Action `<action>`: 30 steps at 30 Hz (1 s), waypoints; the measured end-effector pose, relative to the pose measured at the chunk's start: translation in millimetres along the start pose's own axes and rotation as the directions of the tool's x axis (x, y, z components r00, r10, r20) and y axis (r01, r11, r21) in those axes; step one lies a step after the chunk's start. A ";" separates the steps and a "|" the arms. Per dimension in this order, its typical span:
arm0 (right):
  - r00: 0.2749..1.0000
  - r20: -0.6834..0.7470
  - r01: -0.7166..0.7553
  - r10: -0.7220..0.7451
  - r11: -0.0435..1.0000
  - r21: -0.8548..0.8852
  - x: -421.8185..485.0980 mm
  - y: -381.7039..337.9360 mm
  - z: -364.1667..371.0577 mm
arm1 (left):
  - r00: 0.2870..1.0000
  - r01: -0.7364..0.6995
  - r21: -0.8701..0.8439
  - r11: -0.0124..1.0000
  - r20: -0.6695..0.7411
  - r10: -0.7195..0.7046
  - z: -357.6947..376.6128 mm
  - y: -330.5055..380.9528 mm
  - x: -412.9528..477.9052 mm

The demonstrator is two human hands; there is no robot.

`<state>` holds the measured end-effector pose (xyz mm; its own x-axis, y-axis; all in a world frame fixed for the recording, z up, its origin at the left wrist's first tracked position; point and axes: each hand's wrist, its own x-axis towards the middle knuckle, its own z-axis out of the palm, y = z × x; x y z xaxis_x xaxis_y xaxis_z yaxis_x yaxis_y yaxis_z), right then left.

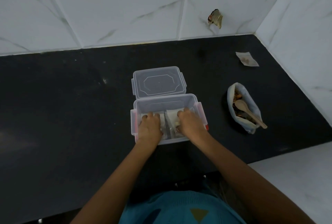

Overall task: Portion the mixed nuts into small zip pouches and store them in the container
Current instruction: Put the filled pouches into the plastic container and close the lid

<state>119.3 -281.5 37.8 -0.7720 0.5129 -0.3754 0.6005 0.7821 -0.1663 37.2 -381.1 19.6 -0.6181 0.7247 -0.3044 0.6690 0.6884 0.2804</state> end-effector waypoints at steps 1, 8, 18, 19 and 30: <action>1.000 -0.005 0.002 -0.002 1.000 -0.001 0.5 0.6 0.7 | 1.000 0.001 -0.002 1.000 -0.005 -0.001 -0.3 0.0 -0.1; 0.997 -0.049 -0.050 0.065 0.962 0.268 -14.5 10.3 -24.5 | 0.946 -0.133 -0.154 0.979 -0.315 0.079 -19.0 21.8 -4.1; 0.930 -0.279 -0.064 0.238 0.855 0.515 -18.1 104.7 -56.6 | 0.945 -0.191 0.118 0.975 -0.247 0.215 -3.0 90.7 35.6; 0.921 -0.283 -0.079 0.266 0.842 0.534 -14.4 116.8 -57.0 | 0.951 -0.172 0.123 0.977 -0.238 0.198 0.2 94.0 39.7; 0.842 -0.288 -0.211 0.457 0.768 0.604 80.6 259.0 -89.7 | 0.968 -0.073 0.088 0.993 -0.232 0.092 17.7 105.6 53.1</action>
<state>193.9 -5.8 46.2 -0.4353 0.8909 -0.1299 0.7501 0.2792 -0.5995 82.3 -270.4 16.9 -0.6329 0.7720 -0.0579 0.7461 0.6282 0.2209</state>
